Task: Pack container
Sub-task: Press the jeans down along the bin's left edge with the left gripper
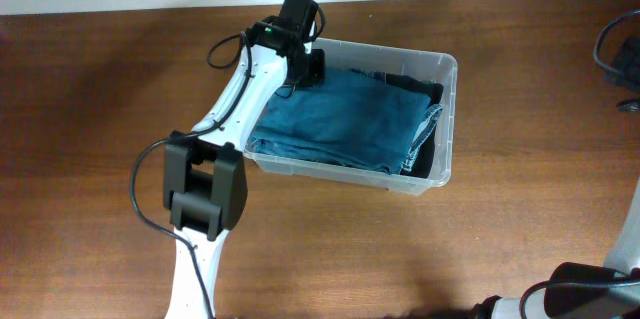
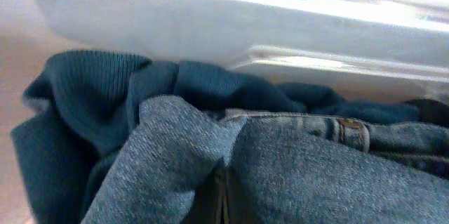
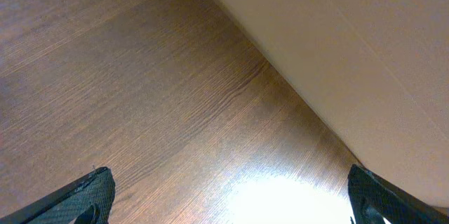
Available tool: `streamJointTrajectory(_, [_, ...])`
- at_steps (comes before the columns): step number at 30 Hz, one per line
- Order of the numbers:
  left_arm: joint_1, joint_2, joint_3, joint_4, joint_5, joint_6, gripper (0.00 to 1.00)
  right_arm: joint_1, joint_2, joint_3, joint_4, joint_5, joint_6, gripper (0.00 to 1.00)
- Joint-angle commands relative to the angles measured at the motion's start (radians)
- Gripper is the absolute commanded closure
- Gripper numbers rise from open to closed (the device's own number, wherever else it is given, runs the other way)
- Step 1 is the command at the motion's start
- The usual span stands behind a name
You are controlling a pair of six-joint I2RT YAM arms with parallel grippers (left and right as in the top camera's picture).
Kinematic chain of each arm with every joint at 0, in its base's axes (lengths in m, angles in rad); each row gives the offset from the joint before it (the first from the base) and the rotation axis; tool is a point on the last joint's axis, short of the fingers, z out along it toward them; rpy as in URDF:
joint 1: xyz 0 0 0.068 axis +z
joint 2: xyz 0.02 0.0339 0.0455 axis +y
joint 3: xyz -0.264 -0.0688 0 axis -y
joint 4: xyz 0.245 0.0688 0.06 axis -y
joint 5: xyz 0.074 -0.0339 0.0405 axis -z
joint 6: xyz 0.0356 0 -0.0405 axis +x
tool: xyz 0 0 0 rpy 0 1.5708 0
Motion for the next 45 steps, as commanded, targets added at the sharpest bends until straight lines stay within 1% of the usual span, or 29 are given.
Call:
streamJointTrajectory(1, [-0.026,-0.161,0.021,-0.050,0.041,-0.014,1.00,-0.002,0.000,0.005,0.003,0.012,0.015,0.02])
streamJointTrajectory(4, [-0.037,-0.274,0.021,-0.094,0.040,-0.017,1.00,-0.002,0.000,0.005,0.003,0.012,0.015,0.01])
streamJointTrajectory(8, [-0.071,-0.366,0.021,-0.210,0.037,-0.018,1.00,-0.002,0.000,0.005,0.003,0.012,0.015,0.02])
streamJointTrajectory(12, [-0.099,-0.378,0.019,-0.329,0.036,-0.030,0.99,-0.002,0.000,0.005,0.003,0.012,0.015,0.01])
streamJointTrajectory(17, [-0.108,-0.352,-0.031,-0.393,0.029,-0.040,0.99,-0.002,0.000,0.005,0.003,0.012,0.015,0.01])
streamJointTrajectory(24, [-0.127,-0.277,-0.190,-0.371,0.030,-0.040,0.99,-0.002,0.000,0.005,0.003,0.012,0.015,0.02])
streamJointTrajectory(28, [-0.136,-0.208,-0.326,-0.268,0.030,-0.040,0.99,-0.002,0.000,0.005,0.003,0.012,0.015,0.02])
streamJointTrajectory(32, [-0.136,-0.143,-0.393,-0.188,0.029,-0.040,1.00,-0.002,0.000,0.005,0.003,0.012,0.015,0.02])
streamJointTrajectory(36, [-0.136,-0.077,-0.403,-0.158,0.030,-0.040,0.99,-0.002,0.000,0.005,0.003,0.012,0.015,0.01])
streamJointTrajectory(39, [-0.136,-0.063,-0.402,-0.154,0.029,-0.040,1.00,-0.002,0.000,0.005,0.003,0.012,0.015,0.01])
streamJointTrajectory(41, [-0.136,-0.073,-0.381,-0.169,0.029,-0.040,1.00,-0.002,0.000,0.005,0.003,0.012,0.015,0.02])
streamJointTrajectory(45, [-0.136,-0.126,-0.278,-0.247,0.010,-0.040,1.00,-0.002,0.000,0.005,0.003,0.012,0.015,0.02])
